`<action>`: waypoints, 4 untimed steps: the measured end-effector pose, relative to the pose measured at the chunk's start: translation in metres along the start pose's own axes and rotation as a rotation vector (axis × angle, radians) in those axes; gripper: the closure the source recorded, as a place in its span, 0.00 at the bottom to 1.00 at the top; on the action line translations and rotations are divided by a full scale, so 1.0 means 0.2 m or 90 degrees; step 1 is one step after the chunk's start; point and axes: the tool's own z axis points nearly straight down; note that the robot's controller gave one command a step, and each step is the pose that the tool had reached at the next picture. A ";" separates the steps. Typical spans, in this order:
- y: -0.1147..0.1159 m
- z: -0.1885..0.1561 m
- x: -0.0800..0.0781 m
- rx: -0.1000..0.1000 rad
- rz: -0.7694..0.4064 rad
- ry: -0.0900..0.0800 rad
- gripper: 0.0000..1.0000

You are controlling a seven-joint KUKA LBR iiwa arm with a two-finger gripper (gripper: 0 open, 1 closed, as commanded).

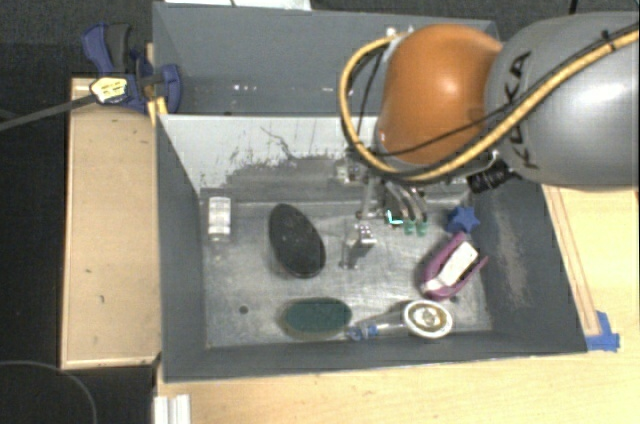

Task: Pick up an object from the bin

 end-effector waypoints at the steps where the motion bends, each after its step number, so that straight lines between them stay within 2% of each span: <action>1: 0.09 0.60 0.08 0.000 -0.129 -0.006 0.00; 2: 0.08 0.60 0.09 0.000 -0.125 -0.004 1.00; 3: 0.26 -0.06 0.11 -0.001 -0.122 -0.010 1.00; 4: 0.25 -0.03 0.12 0.000 -0.120 -0.004 0.00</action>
Offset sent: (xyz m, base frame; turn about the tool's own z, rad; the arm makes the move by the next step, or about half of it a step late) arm -0.0189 0.0171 -0.1207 -0.2037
